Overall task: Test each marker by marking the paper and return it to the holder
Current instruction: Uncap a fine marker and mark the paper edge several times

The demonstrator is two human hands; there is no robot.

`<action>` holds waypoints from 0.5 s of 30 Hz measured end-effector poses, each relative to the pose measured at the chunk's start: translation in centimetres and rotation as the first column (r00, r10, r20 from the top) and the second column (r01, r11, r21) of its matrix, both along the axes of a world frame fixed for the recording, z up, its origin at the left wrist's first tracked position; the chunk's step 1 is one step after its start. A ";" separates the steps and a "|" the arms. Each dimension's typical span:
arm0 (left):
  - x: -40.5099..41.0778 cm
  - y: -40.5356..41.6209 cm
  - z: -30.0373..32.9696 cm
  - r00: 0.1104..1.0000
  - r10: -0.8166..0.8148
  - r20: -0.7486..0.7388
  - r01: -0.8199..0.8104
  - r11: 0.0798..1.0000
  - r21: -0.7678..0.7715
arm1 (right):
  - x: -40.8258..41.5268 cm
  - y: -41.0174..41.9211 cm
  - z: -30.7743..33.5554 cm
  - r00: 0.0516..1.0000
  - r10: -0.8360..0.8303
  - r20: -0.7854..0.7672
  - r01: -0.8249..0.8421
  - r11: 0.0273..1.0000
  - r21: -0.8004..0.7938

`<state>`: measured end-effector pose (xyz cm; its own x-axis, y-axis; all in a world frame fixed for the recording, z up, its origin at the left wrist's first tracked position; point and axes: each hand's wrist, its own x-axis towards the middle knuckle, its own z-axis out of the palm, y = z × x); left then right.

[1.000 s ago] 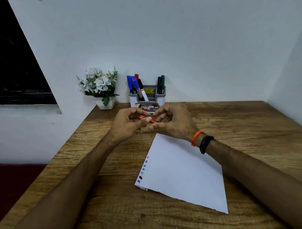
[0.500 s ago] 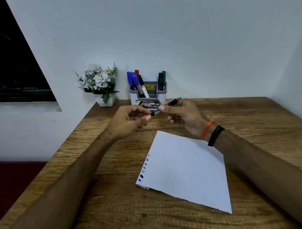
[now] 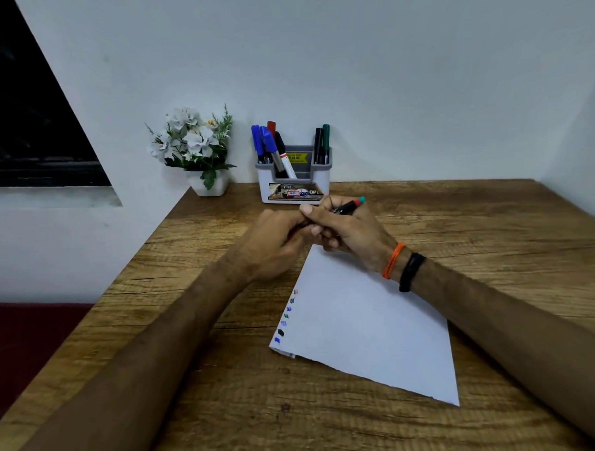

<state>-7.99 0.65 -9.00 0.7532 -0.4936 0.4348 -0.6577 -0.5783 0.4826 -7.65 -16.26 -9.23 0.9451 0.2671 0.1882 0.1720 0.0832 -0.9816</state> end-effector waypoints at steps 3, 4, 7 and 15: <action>0.2 0.0 -0.3 1.000 -0.005 0.023 0.006 1.000 -0.029 | 0.2 -0.1 -0.1 0.999 0.042 -0.006 -0.041 0.998 0.052; 0.3 -0.1 -0.3 0.999 -0.009 0.034 0.010 0.999 -0.037 | 0.3 -0.1 -0.2 0.998 0.058 -0.006 -0.057 0.996 0.069; 0.4 -0.1 -0.2 0.999 -0.038 0.039 0.040 0.996 -0.074 | 0.6 -0.1 -0.3 0.995 0.095 -0.002 -0.095 0.990 0.104; 0.5 -0.1 -0.2 0.996 -0.054 -0.077 0.043 0.989 -0.138 | 1.0 -0.6 -0.2 0.998 0.067 -0.015 -0.064 0.987 0.146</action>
<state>-7.49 0.57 -9.15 0.7650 -0.4707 0.4396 -0.6393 -0.4720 0.6070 -6.65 -16.85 -9.45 0.9305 0.2997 0.2107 0.1417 0.2361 -0.9613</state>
